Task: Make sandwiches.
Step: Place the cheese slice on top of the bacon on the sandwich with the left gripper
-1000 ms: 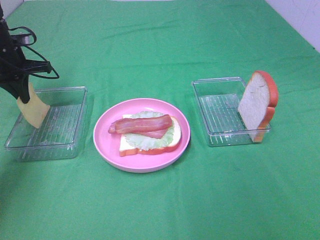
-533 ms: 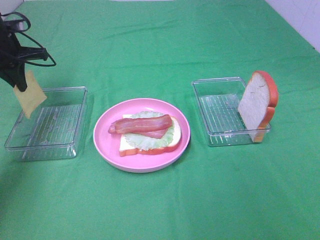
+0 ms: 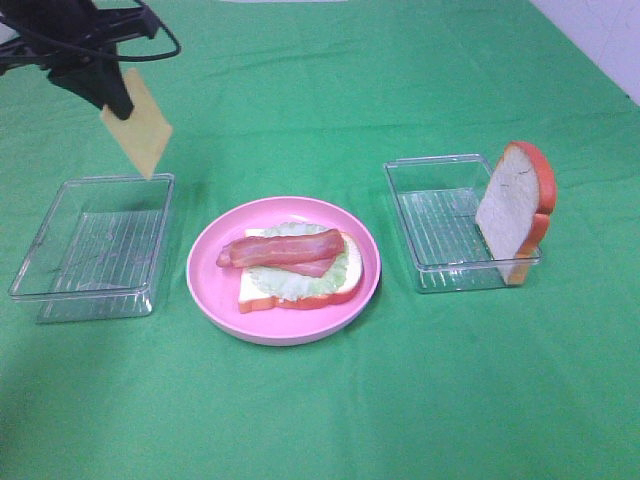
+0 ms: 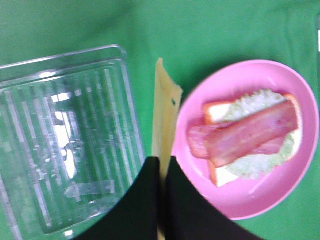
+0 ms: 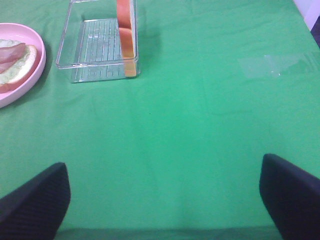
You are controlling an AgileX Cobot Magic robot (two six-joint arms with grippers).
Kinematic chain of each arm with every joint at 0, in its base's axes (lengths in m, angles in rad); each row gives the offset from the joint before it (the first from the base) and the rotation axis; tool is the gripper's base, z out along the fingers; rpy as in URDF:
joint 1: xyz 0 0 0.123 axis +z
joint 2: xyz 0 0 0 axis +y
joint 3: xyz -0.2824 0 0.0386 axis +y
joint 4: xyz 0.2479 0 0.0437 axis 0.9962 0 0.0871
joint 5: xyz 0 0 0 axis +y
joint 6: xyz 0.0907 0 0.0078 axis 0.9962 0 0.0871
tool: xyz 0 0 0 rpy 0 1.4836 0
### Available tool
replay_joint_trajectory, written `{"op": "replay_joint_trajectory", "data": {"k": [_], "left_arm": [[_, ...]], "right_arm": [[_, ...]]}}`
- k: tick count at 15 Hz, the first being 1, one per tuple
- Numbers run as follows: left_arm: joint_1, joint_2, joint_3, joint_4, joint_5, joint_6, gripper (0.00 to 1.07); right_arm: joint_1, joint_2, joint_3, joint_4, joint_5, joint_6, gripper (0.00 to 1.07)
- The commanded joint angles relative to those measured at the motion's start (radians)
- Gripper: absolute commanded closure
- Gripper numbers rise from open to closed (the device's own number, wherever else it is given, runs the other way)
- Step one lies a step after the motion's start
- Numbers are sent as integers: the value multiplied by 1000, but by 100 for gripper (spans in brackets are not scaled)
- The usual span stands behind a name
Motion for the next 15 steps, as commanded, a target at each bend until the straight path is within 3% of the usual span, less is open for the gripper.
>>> {"op": "replay_joint_trajectory", "data": {"k": [1,8,15], "left_arm": [[-92,-7,-1,-50,73,10,107],[-290,40,-1,-149,-68,-8,107],[-390,163,-1,-222,-167,-9,107]], "right_arm": [[-1,-24,3,-2,-5,-2,9],[-1,-24,3,-2,-5,-2,9],[-1,-24,3,-2,-5,-2,9]]}}
